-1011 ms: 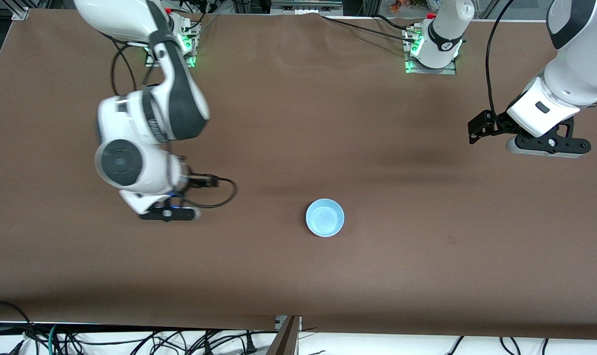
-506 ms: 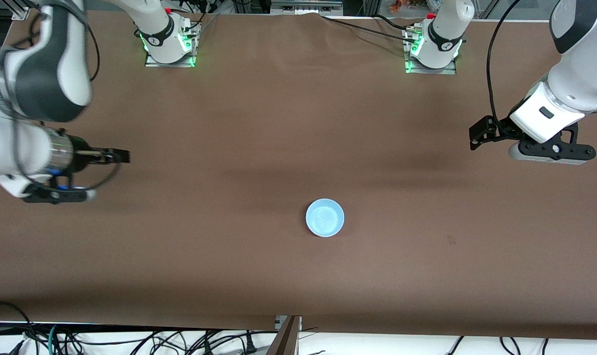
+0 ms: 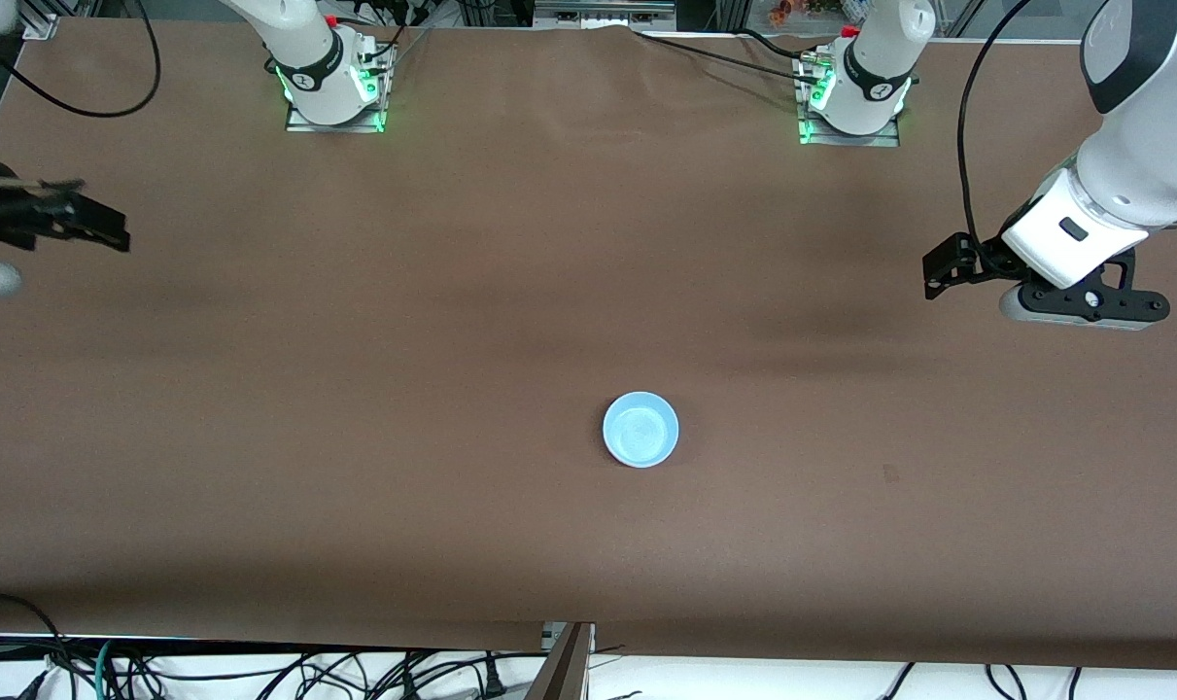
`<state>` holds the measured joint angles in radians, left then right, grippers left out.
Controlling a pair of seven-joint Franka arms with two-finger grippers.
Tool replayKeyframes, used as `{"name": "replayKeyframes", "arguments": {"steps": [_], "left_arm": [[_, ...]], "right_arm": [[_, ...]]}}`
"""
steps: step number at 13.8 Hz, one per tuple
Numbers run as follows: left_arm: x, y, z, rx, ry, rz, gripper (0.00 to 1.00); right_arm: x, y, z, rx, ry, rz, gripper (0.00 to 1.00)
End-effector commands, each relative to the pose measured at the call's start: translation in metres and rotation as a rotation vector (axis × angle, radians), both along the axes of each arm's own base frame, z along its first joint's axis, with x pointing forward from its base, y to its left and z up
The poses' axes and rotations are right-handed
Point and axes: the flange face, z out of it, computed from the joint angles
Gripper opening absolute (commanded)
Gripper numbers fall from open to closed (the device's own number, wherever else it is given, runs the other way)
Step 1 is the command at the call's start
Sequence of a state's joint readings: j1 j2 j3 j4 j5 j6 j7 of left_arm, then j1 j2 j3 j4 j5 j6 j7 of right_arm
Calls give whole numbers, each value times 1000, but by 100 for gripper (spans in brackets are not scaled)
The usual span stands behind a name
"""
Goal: Stack pink and blue bowls on white bowl
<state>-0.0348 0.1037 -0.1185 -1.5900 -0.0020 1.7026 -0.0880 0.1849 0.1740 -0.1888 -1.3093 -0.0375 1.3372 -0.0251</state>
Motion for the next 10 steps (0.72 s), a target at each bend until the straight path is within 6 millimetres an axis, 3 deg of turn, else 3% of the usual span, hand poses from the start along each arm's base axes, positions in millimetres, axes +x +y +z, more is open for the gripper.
{"name": "replayKeyframes", "arguments": {"steps": [1, 3, 5, 10], "left_arm": [[4, 0, 5, -6, 7, -8, 100], [4, -1, 5, -6, 7, -9, 100], [4, 0, 5, -6, 7, -8, 100], [4, -1, 5, -6, 7, -9, 100]], "right_arm": [[-18, 4, -12, 48, 23, -26, 100], [-25, 6, -15, 46, 35, -96, 100], [-27, 24, -16, 51, 41, -60, 100], [-23, 18, -15, 44, 33, -60, 100]]}}
